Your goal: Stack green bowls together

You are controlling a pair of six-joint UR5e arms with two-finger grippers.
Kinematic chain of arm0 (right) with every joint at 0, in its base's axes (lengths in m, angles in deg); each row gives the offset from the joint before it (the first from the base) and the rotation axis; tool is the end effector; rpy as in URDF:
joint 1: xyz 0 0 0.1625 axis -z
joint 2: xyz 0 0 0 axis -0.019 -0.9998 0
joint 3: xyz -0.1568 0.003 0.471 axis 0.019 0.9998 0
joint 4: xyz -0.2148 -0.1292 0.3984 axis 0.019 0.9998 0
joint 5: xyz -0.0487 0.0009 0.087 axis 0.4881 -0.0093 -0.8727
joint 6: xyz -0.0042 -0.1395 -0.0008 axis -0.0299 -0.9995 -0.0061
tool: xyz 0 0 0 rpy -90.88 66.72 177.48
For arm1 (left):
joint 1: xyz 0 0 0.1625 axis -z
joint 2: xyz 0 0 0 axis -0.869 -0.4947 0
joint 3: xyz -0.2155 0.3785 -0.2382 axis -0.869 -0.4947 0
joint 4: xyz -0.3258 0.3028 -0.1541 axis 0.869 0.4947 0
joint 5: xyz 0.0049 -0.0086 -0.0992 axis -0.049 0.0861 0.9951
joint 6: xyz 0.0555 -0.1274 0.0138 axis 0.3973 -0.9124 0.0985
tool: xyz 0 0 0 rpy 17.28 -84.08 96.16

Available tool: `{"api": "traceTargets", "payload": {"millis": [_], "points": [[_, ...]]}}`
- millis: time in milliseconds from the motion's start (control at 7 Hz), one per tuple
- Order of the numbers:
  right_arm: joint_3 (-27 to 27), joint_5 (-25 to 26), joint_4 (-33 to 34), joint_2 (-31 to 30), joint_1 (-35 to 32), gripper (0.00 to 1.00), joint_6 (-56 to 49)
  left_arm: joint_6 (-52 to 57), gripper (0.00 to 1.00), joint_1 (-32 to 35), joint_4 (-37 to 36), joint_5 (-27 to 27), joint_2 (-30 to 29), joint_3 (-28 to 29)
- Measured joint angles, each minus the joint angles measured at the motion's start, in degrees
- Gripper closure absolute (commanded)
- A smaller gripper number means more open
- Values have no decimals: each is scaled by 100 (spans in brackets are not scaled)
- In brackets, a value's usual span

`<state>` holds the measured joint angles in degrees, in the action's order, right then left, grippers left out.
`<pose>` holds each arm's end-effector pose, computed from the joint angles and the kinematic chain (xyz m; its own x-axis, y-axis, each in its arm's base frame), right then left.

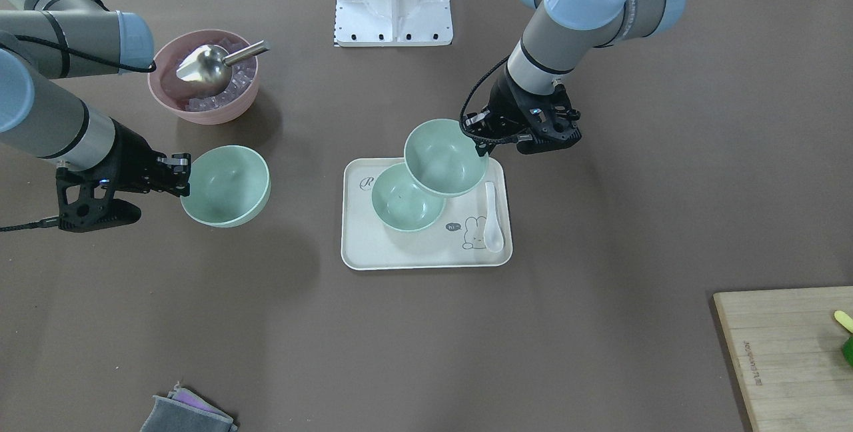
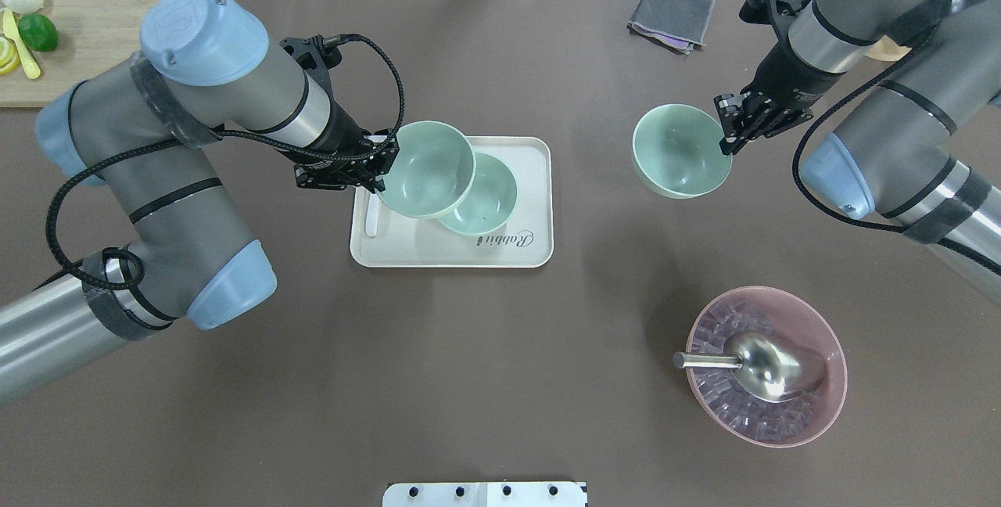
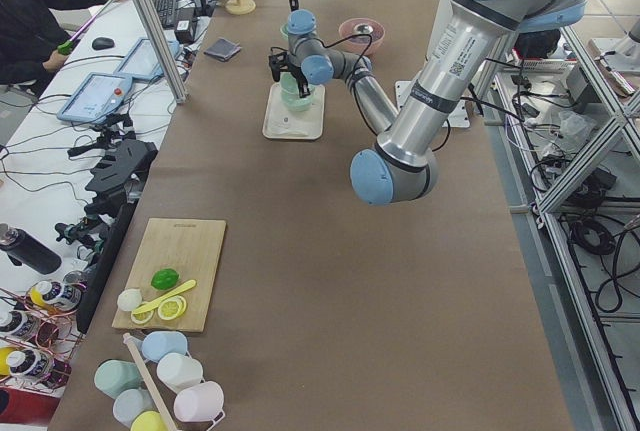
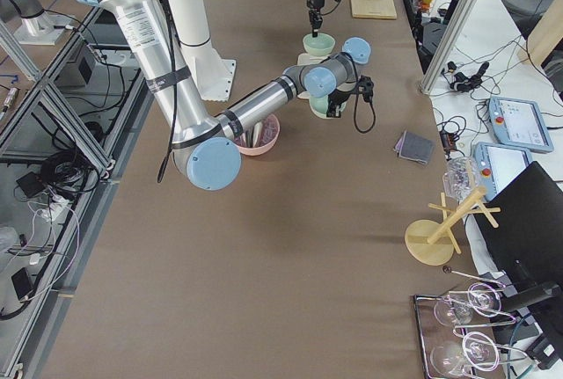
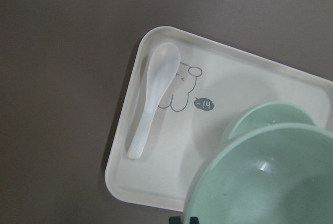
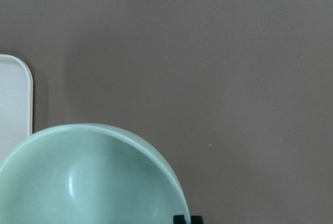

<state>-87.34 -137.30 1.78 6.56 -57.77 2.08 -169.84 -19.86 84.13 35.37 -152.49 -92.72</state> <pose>-0.3731 -0.6256 0.4036 0.5816 -0.0796 0.8096 0.1279 0.9918 0.0056 0.5291 -0.5373 0.2463 0.4827 -0.2567 -0.8373 0.2032 0.9628 -0.1780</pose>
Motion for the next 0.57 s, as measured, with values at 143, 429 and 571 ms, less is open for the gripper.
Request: {"api": "traceTargets", "payload": {"millis": [143, 429, 571], "points": [[-3, 2, 0, 18, -37, 100, 4, -96, 100, -101, 33, -117, -2, 5], [-6, 14, -5, 30, -69, 100, 6, -326, 100, -318, 45, -301, -65, 19], [-9, 19, -7, 32, -75, 100, 6, -379, 100, -377, 43, -360, -88, 46]]}}
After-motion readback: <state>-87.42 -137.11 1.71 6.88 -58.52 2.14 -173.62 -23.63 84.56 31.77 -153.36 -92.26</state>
